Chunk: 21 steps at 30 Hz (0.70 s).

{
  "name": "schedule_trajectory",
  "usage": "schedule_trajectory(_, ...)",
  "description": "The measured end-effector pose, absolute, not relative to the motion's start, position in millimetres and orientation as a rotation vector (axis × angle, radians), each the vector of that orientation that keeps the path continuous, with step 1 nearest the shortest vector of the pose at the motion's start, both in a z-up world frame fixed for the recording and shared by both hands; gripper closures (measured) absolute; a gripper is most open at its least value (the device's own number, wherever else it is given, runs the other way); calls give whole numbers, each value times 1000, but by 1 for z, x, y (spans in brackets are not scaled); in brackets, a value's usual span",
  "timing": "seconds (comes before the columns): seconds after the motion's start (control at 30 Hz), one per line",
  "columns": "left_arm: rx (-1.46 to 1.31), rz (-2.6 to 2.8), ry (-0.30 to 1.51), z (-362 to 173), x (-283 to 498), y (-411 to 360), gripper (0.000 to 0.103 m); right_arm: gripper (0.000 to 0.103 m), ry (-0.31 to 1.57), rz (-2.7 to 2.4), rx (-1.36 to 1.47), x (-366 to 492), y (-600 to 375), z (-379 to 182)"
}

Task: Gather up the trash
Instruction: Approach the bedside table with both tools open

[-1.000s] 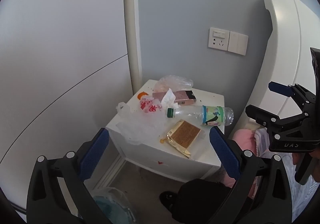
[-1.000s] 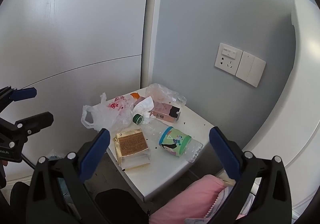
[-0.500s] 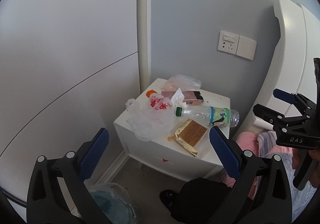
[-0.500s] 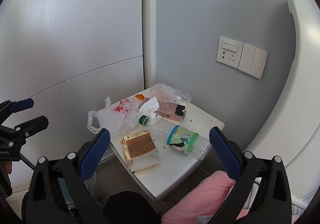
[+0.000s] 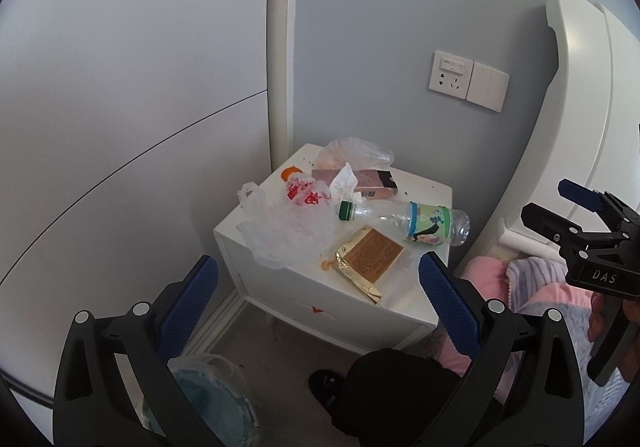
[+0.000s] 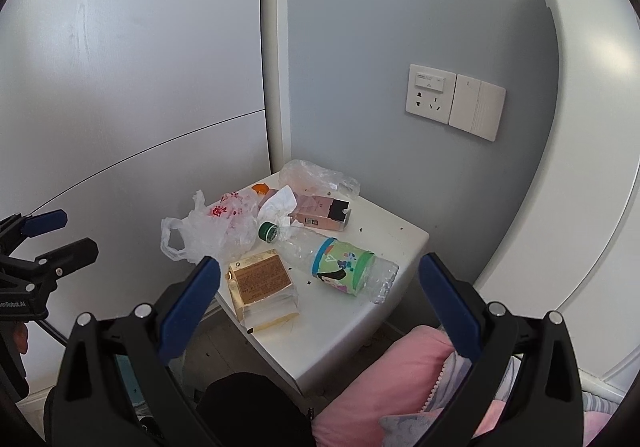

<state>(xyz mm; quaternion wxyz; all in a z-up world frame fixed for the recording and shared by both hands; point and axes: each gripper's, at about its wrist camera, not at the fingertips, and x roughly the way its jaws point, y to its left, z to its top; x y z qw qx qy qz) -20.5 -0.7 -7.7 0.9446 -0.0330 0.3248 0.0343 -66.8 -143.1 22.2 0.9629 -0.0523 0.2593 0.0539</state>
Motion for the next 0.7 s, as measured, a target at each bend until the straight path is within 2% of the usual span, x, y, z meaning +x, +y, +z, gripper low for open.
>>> schedule_trajectory(0.7, -36, 75, 668, -9, -20, -3, 6, 6, 547, 137, -142, -64, -136, 20)
